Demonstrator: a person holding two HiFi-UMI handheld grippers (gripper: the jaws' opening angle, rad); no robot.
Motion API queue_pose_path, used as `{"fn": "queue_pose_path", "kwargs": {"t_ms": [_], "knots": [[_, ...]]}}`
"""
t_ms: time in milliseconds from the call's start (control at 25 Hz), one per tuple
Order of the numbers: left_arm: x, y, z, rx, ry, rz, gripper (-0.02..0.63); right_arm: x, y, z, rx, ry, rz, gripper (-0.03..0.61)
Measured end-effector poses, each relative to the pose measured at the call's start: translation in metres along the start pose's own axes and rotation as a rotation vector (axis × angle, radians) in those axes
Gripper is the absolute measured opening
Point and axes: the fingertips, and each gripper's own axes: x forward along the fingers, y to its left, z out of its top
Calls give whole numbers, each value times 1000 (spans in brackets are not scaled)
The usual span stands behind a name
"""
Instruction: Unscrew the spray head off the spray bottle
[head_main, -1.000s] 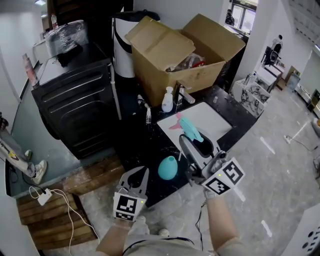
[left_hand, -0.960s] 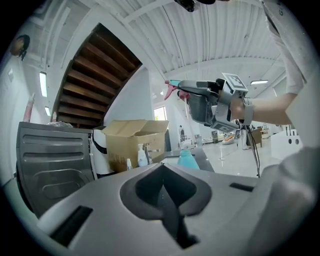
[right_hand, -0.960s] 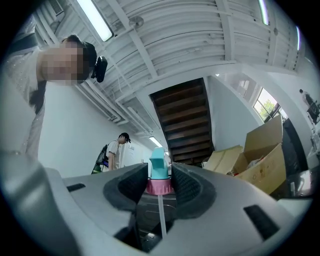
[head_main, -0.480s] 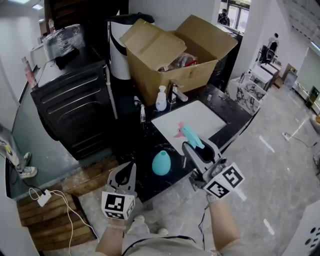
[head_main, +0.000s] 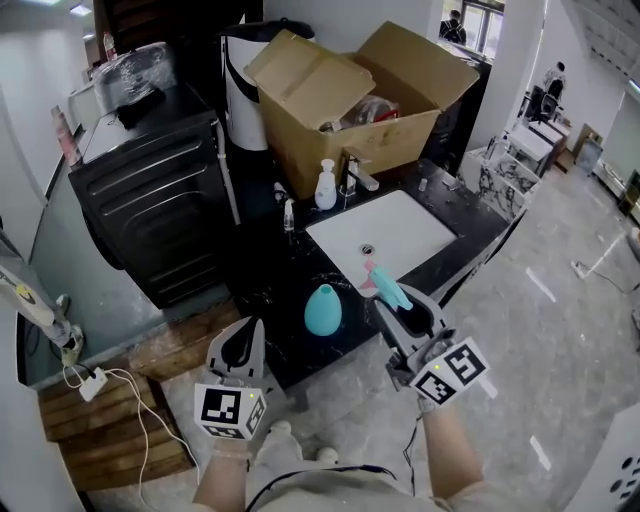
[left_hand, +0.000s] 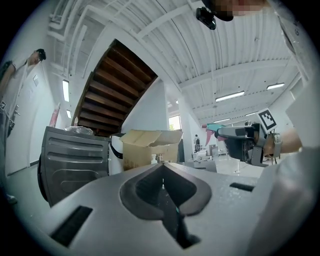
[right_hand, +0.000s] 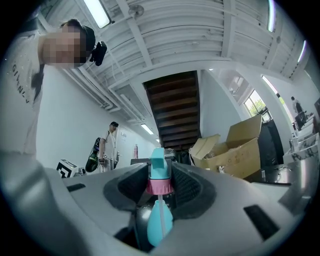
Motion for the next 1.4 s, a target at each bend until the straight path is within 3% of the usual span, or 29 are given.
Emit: {"fn": "queue_pose_path", "kwargs": {"t_ms": [400, 1400], "knots": [[-21, -2, -14, -25, 23, 31, 5, -18, 4, -23, 13, 28, -21, 150], [-48, -1, -12, -22, -3, 87, 5, -34, 16, -34, 4, 52, -25, 150]]}}
